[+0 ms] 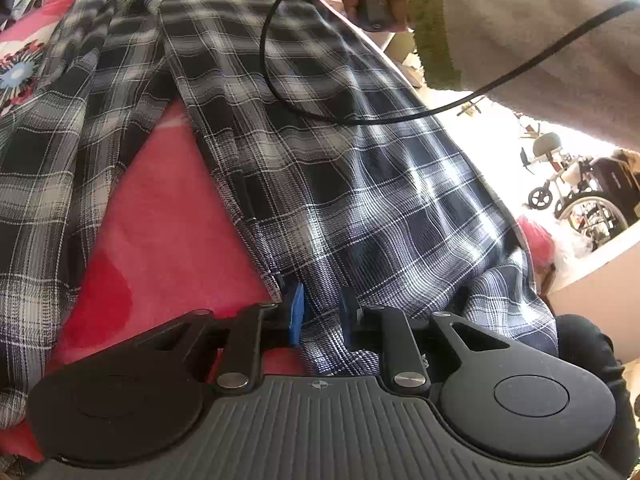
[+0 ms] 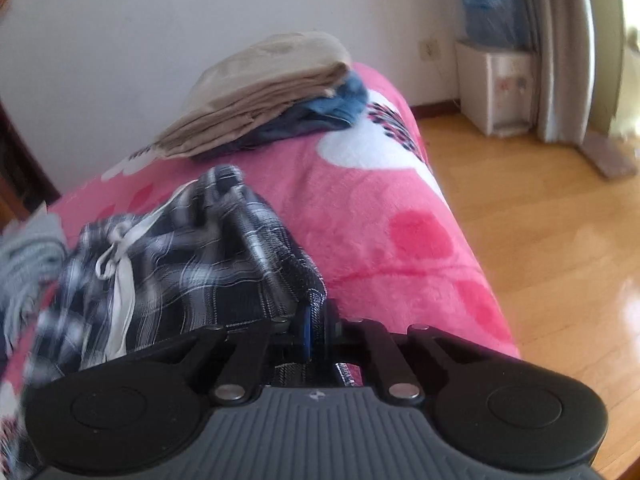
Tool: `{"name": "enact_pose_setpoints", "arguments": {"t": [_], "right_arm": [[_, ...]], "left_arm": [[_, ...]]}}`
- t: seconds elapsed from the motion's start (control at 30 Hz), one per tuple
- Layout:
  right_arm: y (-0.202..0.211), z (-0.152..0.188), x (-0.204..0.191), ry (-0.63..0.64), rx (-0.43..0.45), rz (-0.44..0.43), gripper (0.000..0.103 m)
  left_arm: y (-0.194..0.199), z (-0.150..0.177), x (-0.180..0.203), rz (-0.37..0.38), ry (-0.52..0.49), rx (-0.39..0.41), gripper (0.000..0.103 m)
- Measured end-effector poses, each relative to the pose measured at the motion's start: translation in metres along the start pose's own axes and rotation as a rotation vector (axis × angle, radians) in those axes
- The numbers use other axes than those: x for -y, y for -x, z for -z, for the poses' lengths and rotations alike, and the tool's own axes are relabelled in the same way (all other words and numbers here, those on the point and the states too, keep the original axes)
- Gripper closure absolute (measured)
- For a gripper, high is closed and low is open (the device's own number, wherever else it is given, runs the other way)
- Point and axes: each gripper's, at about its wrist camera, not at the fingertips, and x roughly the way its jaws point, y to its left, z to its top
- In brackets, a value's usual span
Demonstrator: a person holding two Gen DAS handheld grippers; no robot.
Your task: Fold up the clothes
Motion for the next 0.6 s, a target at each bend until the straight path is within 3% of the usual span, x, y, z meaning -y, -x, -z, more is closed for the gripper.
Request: {"name": "enact_pose_setpoints", "arguments": {"t": [0.2,0.3,0.43,0.53,0.6], "right_arm": [[0.009,0.001,0.022,-0.133,0.060,-0.048,0.080],[0.016,0.002,0.030,-0.174,0.087,-0.048,0.071],[0.026,0.002,0.049,-0.318,0.130,-0.054,0.070],[0.039,0.003,0.063,-0.437,0.161,-0.055,0.070],[0.054,0.005,0.066,-0.450,0.184,-0.034,0.070]], "left_arm": [[0.004,0.000,-0.002,0.001,0.024,0.004,0.083],[0.009,0.004,-0.003,0.012,0.069,0.021,0.077],[0.027,0.008,-0.008,0.005,0.114,0.043,0.070],[0.049,0.011,-0.011,-0.051,0.131,0.066,0.068],[0.077,0.019,-0.014,-0.087,0.144,0.097,0.067]]}}
